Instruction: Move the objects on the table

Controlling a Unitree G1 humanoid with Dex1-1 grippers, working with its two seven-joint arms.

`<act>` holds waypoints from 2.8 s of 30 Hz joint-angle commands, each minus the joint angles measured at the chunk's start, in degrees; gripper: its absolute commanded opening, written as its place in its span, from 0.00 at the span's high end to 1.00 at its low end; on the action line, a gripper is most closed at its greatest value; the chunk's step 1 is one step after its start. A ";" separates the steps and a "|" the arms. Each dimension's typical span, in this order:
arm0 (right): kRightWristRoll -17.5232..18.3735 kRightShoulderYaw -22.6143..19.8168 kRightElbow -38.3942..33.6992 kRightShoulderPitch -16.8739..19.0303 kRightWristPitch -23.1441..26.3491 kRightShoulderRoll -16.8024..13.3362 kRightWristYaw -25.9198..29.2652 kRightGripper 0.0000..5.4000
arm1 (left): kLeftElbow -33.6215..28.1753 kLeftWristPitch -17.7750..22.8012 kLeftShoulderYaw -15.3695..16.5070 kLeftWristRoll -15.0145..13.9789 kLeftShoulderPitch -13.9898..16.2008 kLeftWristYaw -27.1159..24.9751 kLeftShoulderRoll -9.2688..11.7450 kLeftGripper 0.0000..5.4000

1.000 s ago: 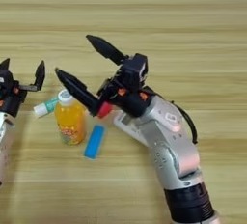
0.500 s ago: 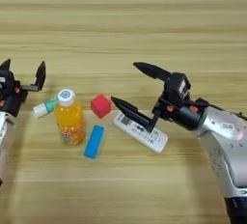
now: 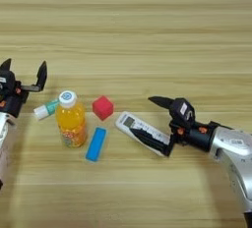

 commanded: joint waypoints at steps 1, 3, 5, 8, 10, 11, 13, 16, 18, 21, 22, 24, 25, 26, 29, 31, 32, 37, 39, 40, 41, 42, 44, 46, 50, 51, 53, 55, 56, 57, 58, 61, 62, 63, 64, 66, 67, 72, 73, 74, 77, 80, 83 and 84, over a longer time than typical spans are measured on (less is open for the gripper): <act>-1.70 0.91 1.84 0.09 0.77 -0.97 0.24 0.00 | 0.59 -0.39 -0.07 0.67 -0.86 0.27 -0.04 0.00; -2.71 1.48 3.41 -0.19 0.56 -0.99 0.10 0.00 | 0.67 -0.44 0.00 0.72 -0.93 0.25 -0.10 0.00; -3.32 1.80 4.30 -0.23 0.59 -1.00 0.21 0.00 | 0.74 -0.51 0.04 0.76 -0.96 0.24 -0.14 0.00; -4.64 2.28 5.36 -0.03 0.09 -1.10 0.14 0.00 | 0.78 -0.58 0.07 0.79 -0.98 0.22 -0.15 0.00; -6.03 2.63 6.61 -0.25 -0.40 -1.05 -0.46 0.00 | 0.83 -0.63 0.08 0.79 -1.00 0.20 -0.14 0.00; -6.57 2.75 7.19 -0.36 -0.45 -0.96 -0.70 0.00 | 0.87 -0.66 0.09 0.78 -1.01 0.19 -0.13 0.00; -7.16 2.92 8.01 -0.51 -0.35 -0.77 -0.80 0.00 | 0.95 -0.71 0.10 0.78 -1.05 0.18 -0.12 0.00; -8.04 3.31 9.40 -0.66 -0.89 -0.50 -0.81 0.00 | 1.05 -0.77 0.11 0.80 -1.10 0.16 -0.09 0.00; -8.31 3.25 10.62 -1.14 -0.74 -0.10 -1.33 0.05 | 1.12 -0.83 0.13 0.78 -1.10 0.12 -0.07 0.00; -8.75 3.38 11.71 -1.62 -1.07 0.06 -1.62 0.11 | 1.16 -0.87 0.20 0.70 -1.12 0.06 -0.01 0.00; -8.77 3.42 11.86 -1.69 -1.13 0.09 -1.62 0.13 | 1.18 -0.88 0.22 0.69 -1.14 0.04 0.01 0.00; -8.71 3.44 12.05 -1.76 -1.31 0.16 -1.47 0.16 | 1.20 -0.92 0.23 0.69 -1.15 0.03 0.02 0.00; -8.64 3.44 12.11 -1.78 -1.37 0.20 -1.38 0.21 | 1.21 -0.93 0.23 0.69 -1.14 0.02 0.02 0.00; -8.61 3.45 12.17 -1.79 -1.44 0.24 -1.34 0.22 | 1.21 -0.94 0.23 0.69 -1.14 0.01 0.03 0.00; -8.58 3.50 12.23 -1.81 -1.59 0.28 -1.33 0.28 | 1.21 -0.97 0.25 0.69 -1.12 -0.01 0.05 0.00; -8.41 3.43 12.04 -1.82 -1.44 0.38 -1.40 0.32 | 1.22 -0.97 0.26 0.67 -1.14 -0.03 0.06 0.00; -8.34 3.40 11.90 -1.83 -1.36 0.42 -1.44 0.35 | 1.24 -0.97 0.27 0.67 -1.15 -0.03 0.07 0.00; -8.31 3.43 11.40 -1.73 -1.39 0.36 -1.34 0.43 | 1.29 -0.98 0.32 0.64 -1.18 0.00 0.06 0.00; -8.34 3.40 11.36 -1.77 -1.45 0.37 -1.36 0.46 | 1.33 -0.98 0.33 0.65 -1.22 0.00 0.07 0.00; -8.33 3.39 11.27 -1.78 -1.47 0.36 -1.35 0.46 | 1.34 -0.98 0.33 0.65 -1.24 -0.01 0.07 0.00; -8.32 3.38 11.20 -1.80 -1.53 0.36 -1.34 0.46 | 1.36 -1.00 0.33 0.66 -1.24 -0.01 0.07 0.00; -8.31 3.36 11.11 -1.85 -1.55 0.34 -1.33 0.46 | 1.39 -1.02 0.34 0.66 -1.26 -0.01 0.07 0.00; -8.22 3.23 10.75 -2.09 -1.49 0.29 -1.37 0.46 | 1.46 -1.07 0.34 0.66 -1.29 -0.02 0.05 0.00; -7.98 2.99 9.83 -2.38 -1.28 0.12 -1.36 0.46 | 1.52 -1.09 0.34 0.67 -1.33 -0.02 0.04 0.00; -6.92 2.05 6.90 -3.04 -0.49 -0.57 -1.00 0.46 | 1.54 -1.10 0.30 0.69 -1.37 -0.03 0.01 0.00; -6.63 1.76 6.04 -3.24 -0.29 -0.80 -0.86 0.46 | 1.55 -1.10 0.30 0.67 -1.39 -0.04 -0.01 0.00; -5.91 1.29 4.08 -3.71 0.15 -1.32 -0.41 0.46 | 1.54 -1.11 0.31 0.62 -1.40 -0.06 -0.05 0.00; -5.10 0.96 2.51 -4.09 0.87 -1.69 0.17 0.46 | 1.52 -1.13 0.34 0.54 -1.41 -0.09 -0.09 0.00; -5.00 0.93 1.85 -4.26 0.98 -1.93 0.43 0.46 | 1.47 -1.14 0.36 0.47 -1.40 -0.11 -0.11 0.00; -4.87 0.88 1.23 -4.46 1.26 -2.13 0.59 0.46 | 1.42 -1.15 0.38 0.43 -1.39 -0.12 -0.13 0.00; -4.64 0.76 0.60 -4.77 1.64 -2.28 0.80 0.46 | 1.37 -1.15 0.38 0.39 -1.38 -0.14 -0.15 0.00; -3.63 0.51 -1.11 -5.91 2.74 -3.09 1.82 0.46 | 1.15 -1.09 0.35 0.32 -1.35 -0.19 -0.24 0.00; -3.36 0.48 -1.58 -6.22 3.06 -3.38 2.12 0.46 | 1.09 -1.07 0.33 0.31 -1.34 -0.19 -0.27 0.00; -3.21 0.49 -2.04 -6.52 3.34 -3.62 2.49 0.46 | 1.05 -1.05 0.32 0.30 -1.32 -0.20 -0.30 0.00; -3.14 0.58 -2.39 -6.78 3.53 -3.83 2.82 0.46 | 1.03 -1.04 0.31 0.30 -1.31 -0.21 -0.31 0.00; -2.68 0.86 -3.52 -7.50 3.90 -4.35 3.69 0.46 | 0.98 -1.00 0.32 0.26 -1.32 -0.22 -0.32 0.00; -2.43 0.91 -4.15 -7.85 4.17 -4.58 4.07 0.46 | 0.95 -0.97 0.34 0.22 -1.31 -0.23 -0.33 0.00; -1.08 0.77 -6.51 -9.25 5.70 -5.83 5.61 0.46 | 0.82 -0.84 0.38 0.11 -1.31 -0.32 -0.31 0.00; -0.62 0.52 -6.97 -9.60 6.10 -6.12 5.95 0.46 | 0.80 -0.82 0.38 0.11 -1.30 -0.34 -0.32 0.00; -0.04 0.11 -7.54 -10.01 6.46 -6.40 6.34 0.46 | 0.74 -0.77 0.36 0.13 -1.27 -0.33 -0.34 0.00; 1.39 -0.77 -9.29 -11.03 7.23 -7.29 7.00 0.46 | 0.62 -0.67 0.31 0.18 -1.24 -0.32 -0.39 0.00; 1.92 -1.25 -10.40 -12.17 7.38 -8.31 7.50 0.46 | 0.61 -0.63 0.27 0.22 -1.24 -0.33 -0.42 0.00; 3.30 -1.92 -12.19 -13.49 8.15 -9.14 8.00 0.46 | 0.60 -0.60 0.25 0.26 -1.23 -0.29 -0.45 0.00; 3.90 -2.12 -12.91 -13.87 8.56 -9.30 8.16 0.46 | 0.57 -0.59 0.25 0.25 -1.22 -0.30 -0.45 0.00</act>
